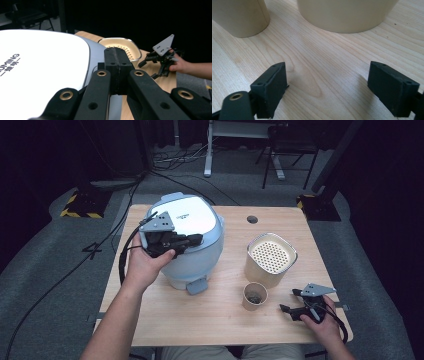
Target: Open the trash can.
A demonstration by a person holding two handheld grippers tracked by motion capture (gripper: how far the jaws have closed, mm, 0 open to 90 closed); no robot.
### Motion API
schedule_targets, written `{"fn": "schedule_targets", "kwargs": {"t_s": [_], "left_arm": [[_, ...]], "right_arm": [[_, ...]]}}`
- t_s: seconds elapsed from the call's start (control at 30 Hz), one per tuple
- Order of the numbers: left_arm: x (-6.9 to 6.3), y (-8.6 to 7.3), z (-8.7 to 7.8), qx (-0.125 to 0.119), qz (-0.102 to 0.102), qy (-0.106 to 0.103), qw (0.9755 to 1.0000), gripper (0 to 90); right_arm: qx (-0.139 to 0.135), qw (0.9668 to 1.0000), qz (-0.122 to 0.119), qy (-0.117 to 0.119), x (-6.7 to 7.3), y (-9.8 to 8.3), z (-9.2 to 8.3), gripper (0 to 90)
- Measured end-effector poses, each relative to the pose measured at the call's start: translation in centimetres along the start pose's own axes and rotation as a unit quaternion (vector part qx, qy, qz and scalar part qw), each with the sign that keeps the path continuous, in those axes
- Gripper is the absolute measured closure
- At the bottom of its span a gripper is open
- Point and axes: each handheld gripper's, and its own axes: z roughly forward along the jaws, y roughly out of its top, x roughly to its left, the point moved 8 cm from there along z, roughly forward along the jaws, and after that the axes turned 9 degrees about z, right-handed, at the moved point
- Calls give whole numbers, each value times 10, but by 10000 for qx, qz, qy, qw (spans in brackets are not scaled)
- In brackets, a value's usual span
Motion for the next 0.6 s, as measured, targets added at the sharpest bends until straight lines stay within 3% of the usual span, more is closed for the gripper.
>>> {"fn": "schedule_targets", "kwargs": {"t_s": [0.2,0.6], "left_arm": [[1,-4,-3,218,81,169,9996,900],[-1,-4,-3,395,110,258,9988,899]], "right_arm": [[4,10000,3,0,0,0,0,159],[-1,10000,-2,-1,0,0,0,159]]}}
